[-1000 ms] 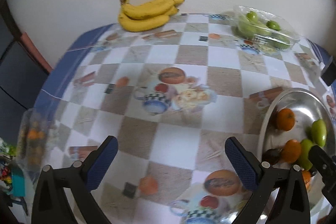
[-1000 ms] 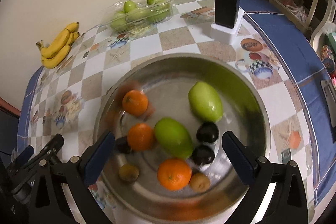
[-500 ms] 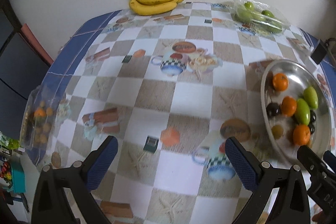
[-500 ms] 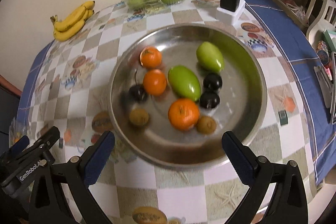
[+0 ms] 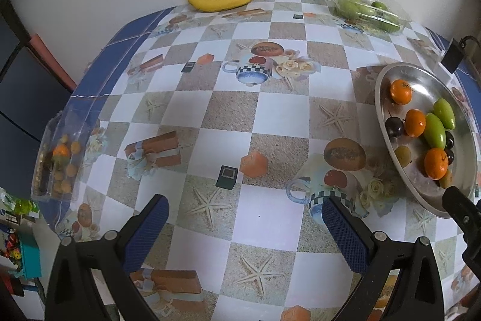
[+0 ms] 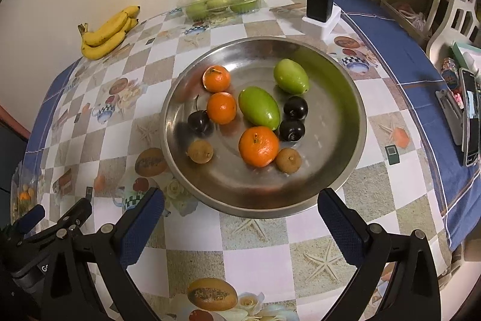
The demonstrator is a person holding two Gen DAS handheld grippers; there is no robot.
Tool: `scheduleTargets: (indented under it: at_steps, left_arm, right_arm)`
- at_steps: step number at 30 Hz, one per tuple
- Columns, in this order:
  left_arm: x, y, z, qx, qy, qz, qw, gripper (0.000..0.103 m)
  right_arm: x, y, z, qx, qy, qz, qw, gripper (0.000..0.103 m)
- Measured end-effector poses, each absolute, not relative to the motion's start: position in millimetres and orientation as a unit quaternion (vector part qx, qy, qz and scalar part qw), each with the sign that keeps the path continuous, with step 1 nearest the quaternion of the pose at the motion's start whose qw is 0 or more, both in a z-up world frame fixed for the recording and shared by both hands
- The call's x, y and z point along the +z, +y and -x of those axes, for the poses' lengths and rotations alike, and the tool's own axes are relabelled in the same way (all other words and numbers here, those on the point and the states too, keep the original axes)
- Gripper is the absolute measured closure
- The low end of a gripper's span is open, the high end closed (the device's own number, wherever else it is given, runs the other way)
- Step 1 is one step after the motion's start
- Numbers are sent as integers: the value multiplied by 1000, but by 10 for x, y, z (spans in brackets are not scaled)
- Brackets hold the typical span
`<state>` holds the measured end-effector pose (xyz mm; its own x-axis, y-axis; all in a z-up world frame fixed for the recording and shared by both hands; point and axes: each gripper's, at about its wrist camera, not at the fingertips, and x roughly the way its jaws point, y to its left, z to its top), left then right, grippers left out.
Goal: Organize fruits
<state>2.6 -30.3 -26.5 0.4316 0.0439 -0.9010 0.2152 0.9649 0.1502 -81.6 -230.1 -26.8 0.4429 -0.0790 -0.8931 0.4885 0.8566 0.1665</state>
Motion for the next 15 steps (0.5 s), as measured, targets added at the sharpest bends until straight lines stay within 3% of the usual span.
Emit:
scheduleTargets:
  at_steps: [15]
  left_arm:
    - [-268, -248, -71, -48, 535, -109, 837, 0]
  right_arm:
    - [-302, -2275, 776, -169, 510, -200, 820, 1]
